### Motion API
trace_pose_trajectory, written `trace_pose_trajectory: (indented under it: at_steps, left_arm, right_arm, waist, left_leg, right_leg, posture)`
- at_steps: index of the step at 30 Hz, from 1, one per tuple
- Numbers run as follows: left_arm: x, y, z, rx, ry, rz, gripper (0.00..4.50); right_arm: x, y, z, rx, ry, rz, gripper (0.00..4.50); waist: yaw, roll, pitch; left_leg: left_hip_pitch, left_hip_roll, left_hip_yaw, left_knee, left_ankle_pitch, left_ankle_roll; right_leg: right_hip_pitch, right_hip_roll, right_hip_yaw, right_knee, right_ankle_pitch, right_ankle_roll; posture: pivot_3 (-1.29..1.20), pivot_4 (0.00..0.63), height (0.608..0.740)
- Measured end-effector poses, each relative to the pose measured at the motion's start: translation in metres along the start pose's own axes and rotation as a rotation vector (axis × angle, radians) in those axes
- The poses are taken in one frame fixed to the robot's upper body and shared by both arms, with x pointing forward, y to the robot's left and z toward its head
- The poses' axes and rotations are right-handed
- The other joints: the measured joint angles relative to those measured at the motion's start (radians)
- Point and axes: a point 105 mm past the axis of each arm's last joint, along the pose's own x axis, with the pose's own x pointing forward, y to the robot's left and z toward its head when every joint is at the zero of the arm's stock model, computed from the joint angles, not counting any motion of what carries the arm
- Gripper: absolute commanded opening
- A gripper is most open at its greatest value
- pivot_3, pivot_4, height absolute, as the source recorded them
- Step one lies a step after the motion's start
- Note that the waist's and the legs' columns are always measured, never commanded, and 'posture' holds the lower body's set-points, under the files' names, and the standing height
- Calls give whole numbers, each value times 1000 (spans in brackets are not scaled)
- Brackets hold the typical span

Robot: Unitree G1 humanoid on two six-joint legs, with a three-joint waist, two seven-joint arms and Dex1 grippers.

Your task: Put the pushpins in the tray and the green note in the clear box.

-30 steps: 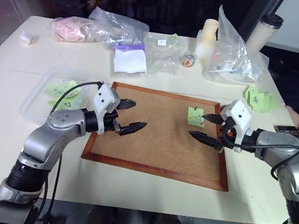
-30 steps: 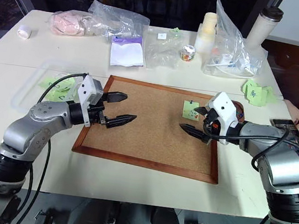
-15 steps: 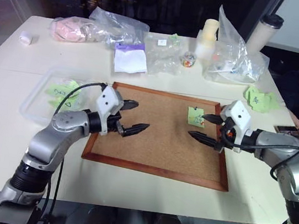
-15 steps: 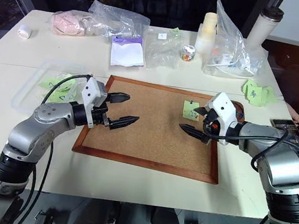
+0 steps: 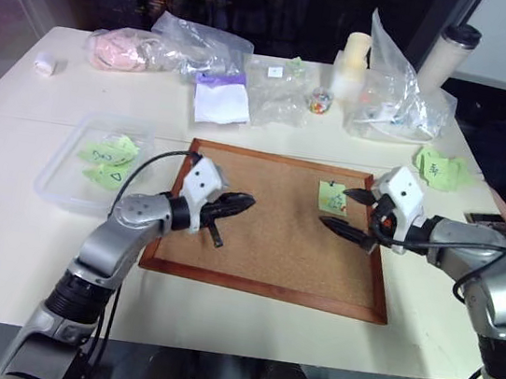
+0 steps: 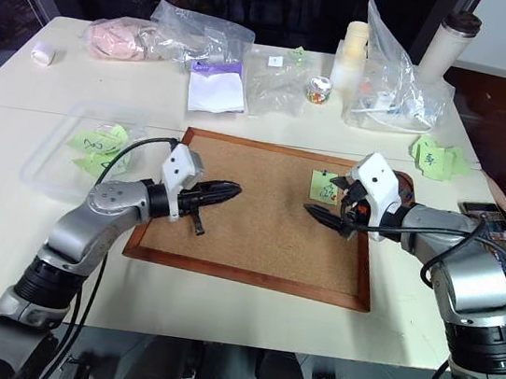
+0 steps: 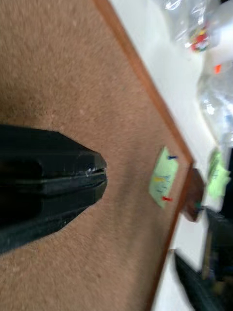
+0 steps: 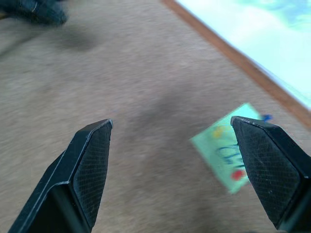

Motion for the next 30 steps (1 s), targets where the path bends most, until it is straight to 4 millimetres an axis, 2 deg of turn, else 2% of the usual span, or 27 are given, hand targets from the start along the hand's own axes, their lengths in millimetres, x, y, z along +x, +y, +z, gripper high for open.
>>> trace_pose_trajectory:
  at_steps: [6, 14, 20, 23, 25, 30]
  left_arm:
    - [18, -4, -15, -2, 48, -10, 24]
    - [20, -3, -34, -12, 77, 18, 24]
    - [20, -2, -36, 10, 74, 21, 24]
    - [20, -2, -36, 22, 71, 20, 0]
    - [19, -2, -37, 28, 70, 22, 0]
    - [19, -3, -37, 33, 71, 24, 0]
  right_arm:
    - [14, -27, 5, 85, 0, -122, 4047]
    - [45, -56, -19, 168, 106, -264, 4047]
    - [57, -60, -17, 172, 86, -265, 4047]
    - [62, -57, -20, 178, 94, -248, 3236]
    - [65, -54, -20, 176, 88, -240, 2296]
    - [68, -51, -20, 178, 84, -226, 2296]
  waist:
    - [-2, 0, 0]
    - [-2, 0, 0]
    - [-2, 1, -1]
    - [-2, 1, -1]
    - [-3, 1, -1]
    - [-3, 2, -1]
  left_leg:
    - [0, 0, 0, 0, 0, 0]
    - [0, 0, 1, 0, 0, 0]
    - [0, 0, 2, 0, 0, 0]
    - [0, 0, 2, 0, 0, 0]
    - [0, 0, 2, 0, 0, 0]
    - [0, 1, 2, 0, 0, 0]
  right_leg:
    - [0, 0, 0, 1, 0, 0]
    - [-1, 0, 0, 1, 0, 0]
    - [-1, 0, 0, 1, 0, 0]
    - [-1, 0, 0, 1, 0, 0]
    - [-1, 0, 0, 1, 0, 0]
    - [-1, 0, 0, 2, 0, 0]
  posture:
    - [0, 150, 740]
    - [0, 150, 740]
    - [0, 150, 740]
    - [0, 150, 740]
    - [0, 150, 740]
    - [0, 150, 740]
